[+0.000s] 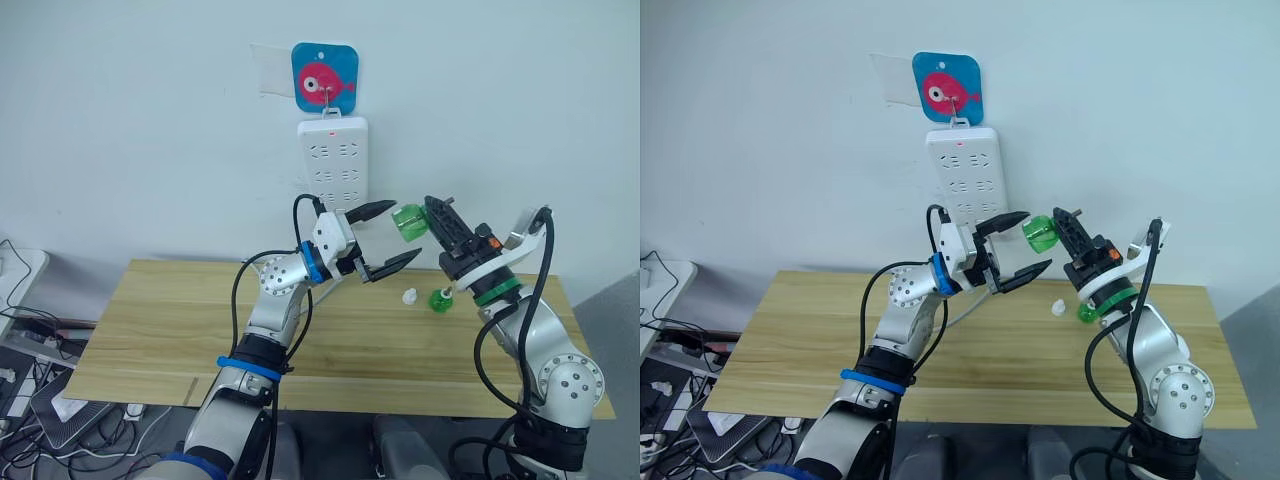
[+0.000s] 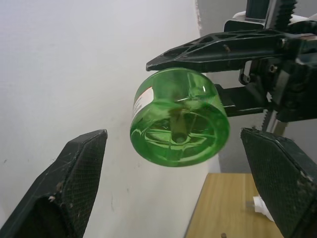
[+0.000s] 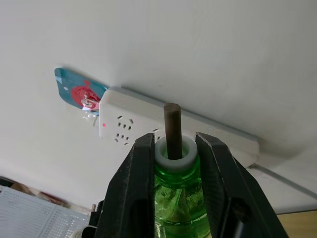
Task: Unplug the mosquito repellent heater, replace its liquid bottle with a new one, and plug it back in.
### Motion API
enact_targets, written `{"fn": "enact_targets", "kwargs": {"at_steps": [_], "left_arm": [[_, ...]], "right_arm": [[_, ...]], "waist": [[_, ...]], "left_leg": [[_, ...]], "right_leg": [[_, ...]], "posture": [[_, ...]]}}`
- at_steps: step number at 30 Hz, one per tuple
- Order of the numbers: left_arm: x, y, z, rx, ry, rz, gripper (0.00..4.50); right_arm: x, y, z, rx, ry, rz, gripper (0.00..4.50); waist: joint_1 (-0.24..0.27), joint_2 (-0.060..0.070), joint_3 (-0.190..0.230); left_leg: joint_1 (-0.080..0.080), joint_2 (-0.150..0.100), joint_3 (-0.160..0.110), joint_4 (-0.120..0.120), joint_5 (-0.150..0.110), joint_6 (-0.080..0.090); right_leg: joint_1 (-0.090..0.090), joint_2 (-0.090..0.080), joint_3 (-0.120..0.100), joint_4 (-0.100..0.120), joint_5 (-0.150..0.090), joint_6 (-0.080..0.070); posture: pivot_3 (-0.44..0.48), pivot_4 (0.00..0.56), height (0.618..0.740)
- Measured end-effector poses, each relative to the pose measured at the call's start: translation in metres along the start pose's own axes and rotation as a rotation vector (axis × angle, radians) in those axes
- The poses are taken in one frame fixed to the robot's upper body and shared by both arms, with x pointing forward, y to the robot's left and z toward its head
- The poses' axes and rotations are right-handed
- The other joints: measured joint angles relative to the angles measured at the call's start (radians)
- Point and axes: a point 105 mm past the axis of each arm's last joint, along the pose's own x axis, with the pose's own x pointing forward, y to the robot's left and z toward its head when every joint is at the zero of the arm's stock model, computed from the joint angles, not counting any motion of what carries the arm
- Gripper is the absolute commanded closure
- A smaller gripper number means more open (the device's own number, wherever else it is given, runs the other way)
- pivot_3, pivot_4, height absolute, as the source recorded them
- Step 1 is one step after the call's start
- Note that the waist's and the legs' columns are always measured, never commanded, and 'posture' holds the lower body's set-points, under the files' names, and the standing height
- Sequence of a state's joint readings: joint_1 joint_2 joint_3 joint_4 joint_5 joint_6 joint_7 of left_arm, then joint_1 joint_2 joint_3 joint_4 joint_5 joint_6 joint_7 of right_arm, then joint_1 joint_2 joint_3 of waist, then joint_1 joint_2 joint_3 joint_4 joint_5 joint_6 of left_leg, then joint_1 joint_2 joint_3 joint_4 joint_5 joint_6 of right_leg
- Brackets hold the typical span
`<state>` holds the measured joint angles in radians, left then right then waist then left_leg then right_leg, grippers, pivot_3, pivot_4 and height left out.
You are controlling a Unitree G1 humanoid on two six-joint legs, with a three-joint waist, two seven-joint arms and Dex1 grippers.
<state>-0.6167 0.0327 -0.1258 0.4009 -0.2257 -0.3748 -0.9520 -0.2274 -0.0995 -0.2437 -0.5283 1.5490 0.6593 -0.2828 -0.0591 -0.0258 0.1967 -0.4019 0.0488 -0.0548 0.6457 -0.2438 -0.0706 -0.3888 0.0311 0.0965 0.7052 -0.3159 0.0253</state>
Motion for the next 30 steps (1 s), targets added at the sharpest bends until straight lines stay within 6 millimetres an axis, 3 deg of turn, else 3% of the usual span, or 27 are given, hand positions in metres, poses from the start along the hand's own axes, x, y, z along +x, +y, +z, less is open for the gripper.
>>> {"fn": "enact_targets", "kwargs": {"at_steps": [16, 20, 24, 30], "left_arm": [[0.0055, 0.0052, 0.0067, -0.032, -0.047, 0.034, 0.00], [0.0061, 0.0051, 0.0071, -0.042, -0.054, 0.036, 0.87], [0.0091, 0.0001, 0.0070, -0.053, -0.060, 0.009, 2.19], [0.0098, -0.0005, 0.0075, -0.055, -0.063, 0.007, 2.27]], "right_arm": [[0.0019, 0.0043, -0.0001, 0.010, 0.005, 0.013, 3.65], [0.0028, 0.0051, -0.0027, 0.012, 0.013, 0.016, 3.65], [0.0027, 0.0048, -0.0011, 0.007, 0.007, 0.013, 3.65], [0.0019, 0.0054, -0.0008, 0.002, 0.005, 0.013, 3.65]], "waist": [[0.000, 0.000, 0.000], [0.000, 0.000, 0.000], [0.000, 0.000, 0.000], [0.001, 0.000, 0.000]], "left_leg": [[0.000, 0.000, 0.000, 0.000, 0.000, 0.000], [0.000, 0.000, 0.000, 0.000, 0.000, 0.000], [0.000, 0.000, 0.000, 0.000, 0.000, 0.000], [0.000, 0.000, 0.000, 0.000, 0.000, 0.000]], "right_leg": [[0.000, 0.000, 0.000, -0.001, 0.000, 0.000], [0.000, 0.000, 0.000, -0.001, 0.000, 0.000], [0.000, 0.000, 0.000, -0.001, 0.000, 0.000], [0.000, 0.000, 0.000, -0.001, 0.000, 0.000]], "posture": [[-0.037, 0.150, 0.740], [-0.037, 0.149, 0.740], [-0.037, 0.148, 0.740], [-0.034, 0.149, 0.740]]}}
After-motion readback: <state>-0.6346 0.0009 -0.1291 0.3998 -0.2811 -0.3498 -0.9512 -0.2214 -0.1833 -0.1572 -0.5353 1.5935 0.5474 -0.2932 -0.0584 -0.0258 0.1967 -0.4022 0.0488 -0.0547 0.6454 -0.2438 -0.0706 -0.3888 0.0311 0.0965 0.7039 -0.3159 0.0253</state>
